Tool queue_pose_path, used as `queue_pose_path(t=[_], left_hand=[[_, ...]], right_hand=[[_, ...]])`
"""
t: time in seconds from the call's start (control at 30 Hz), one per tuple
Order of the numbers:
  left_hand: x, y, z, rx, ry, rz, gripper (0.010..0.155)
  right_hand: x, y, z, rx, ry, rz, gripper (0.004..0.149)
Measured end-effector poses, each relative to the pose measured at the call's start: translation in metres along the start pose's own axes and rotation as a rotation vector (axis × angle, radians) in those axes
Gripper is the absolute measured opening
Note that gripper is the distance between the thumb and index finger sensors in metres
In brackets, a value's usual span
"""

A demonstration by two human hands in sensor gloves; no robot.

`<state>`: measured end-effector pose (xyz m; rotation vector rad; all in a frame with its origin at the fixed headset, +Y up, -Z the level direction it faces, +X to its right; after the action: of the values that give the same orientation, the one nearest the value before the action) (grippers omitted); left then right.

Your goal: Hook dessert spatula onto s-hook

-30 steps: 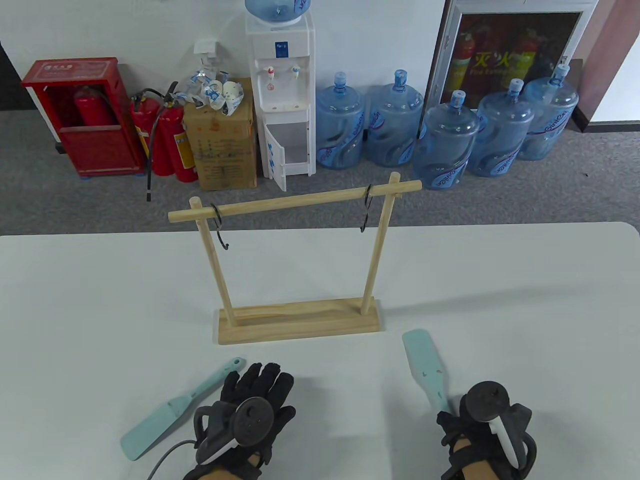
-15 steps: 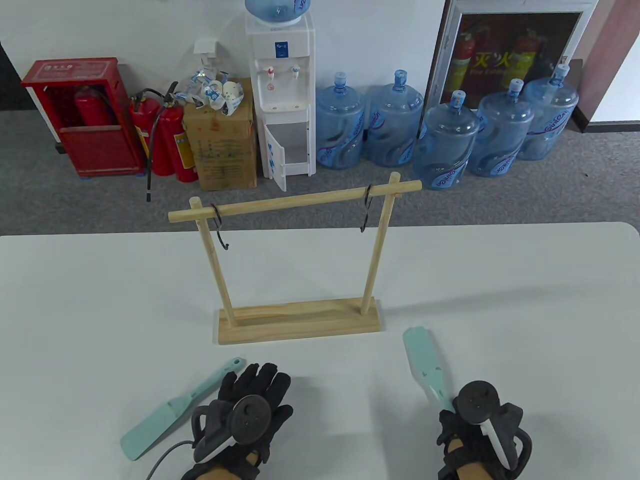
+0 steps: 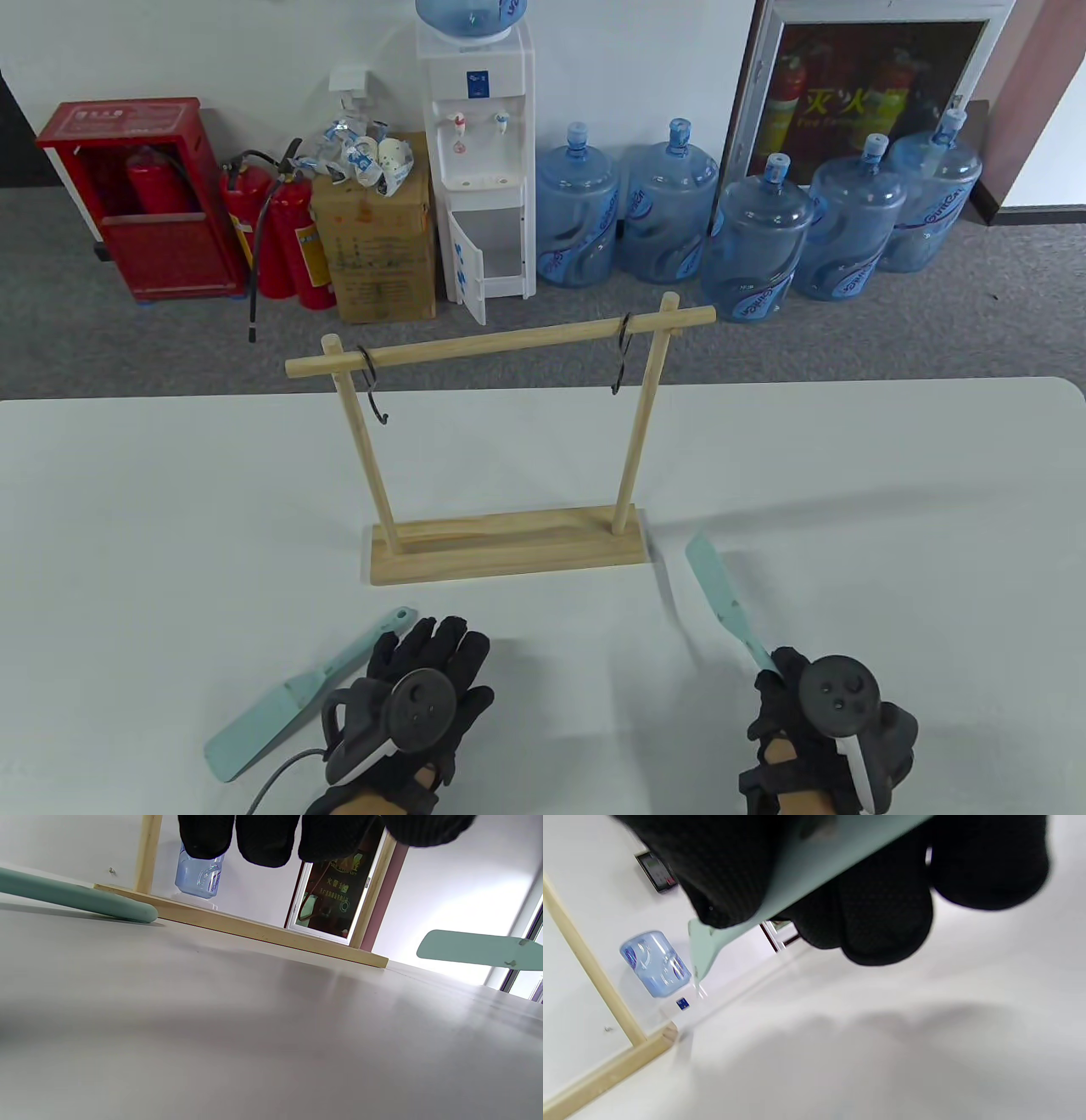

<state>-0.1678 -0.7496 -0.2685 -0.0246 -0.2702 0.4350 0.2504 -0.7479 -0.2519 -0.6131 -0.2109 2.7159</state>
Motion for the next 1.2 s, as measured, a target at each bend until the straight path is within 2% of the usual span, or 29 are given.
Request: queue_pose_path(t=[0.17, 0.27, 0.37, 0.47, 0.6, 0.7, 0.93, 1.2], left_hand=[[-0.001, 0.002, 0.000, 0.014, 0.002, 0.008, 0.065], [-0.002, 0.003, 0.000, 0.023, 0.003, 0.014, 0.065], [-0.003, 0.004, 0.000, 0.034, 0.005, 0.013, 0.065], [-0.003, 0.004, 0.000, 0.054, 0.000, 0.016, 0.066], [0.001, 0.008, 0.001, 0.109, -0.026, 0.017, 0.069], [0.005, 0.011, 0.003, 0.143, -0.060, 0.004, 0.072], [0.018, 0.004, 0.002, 0.122, -0.103, -0.062, 0.075], [0.028, -0.009, -0.002, 0.037, -0.119, -0.088, 0.073]], right_hand=[[0.013, -0.008, 0.006, -0.056, -0.103, -0.034, 0.047], [0.029, -0.009, 0.013, -0.089, -0.223, -0.012, 0.047], [0.052, -0.007, 0.024, -0.132, -0.413, 0.052, 0.046], [0.070, -0.002, 0.035, -0.135, -0.553, 0.078, 0.046], [0.095, 0.010, 0.048, -0.045, -0.772, 0.042, 0.046], [0.108, 0.013, 0.057, -0.044, -0.832, 0.062, 0.046], [0.121, 0.018, 0.070, 0.004, -0.934, 0.070, 0.045], [0.126, 0.013, 0.081, -0.076, -0.986, 0.114, 0.045]])
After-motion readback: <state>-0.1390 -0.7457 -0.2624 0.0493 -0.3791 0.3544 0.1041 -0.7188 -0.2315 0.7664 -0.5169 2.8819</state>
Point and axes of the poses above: the tracker on the back of each hand, its own x axis roughly to the thumb side, its own z axis roughly from the fingertips to the wrist, y = z × x, the point moved 1 cm from there along -z, roughly from the wrist to the fingertips, and after that the axes turned 10 degrees about z, right-handed, at the moved point
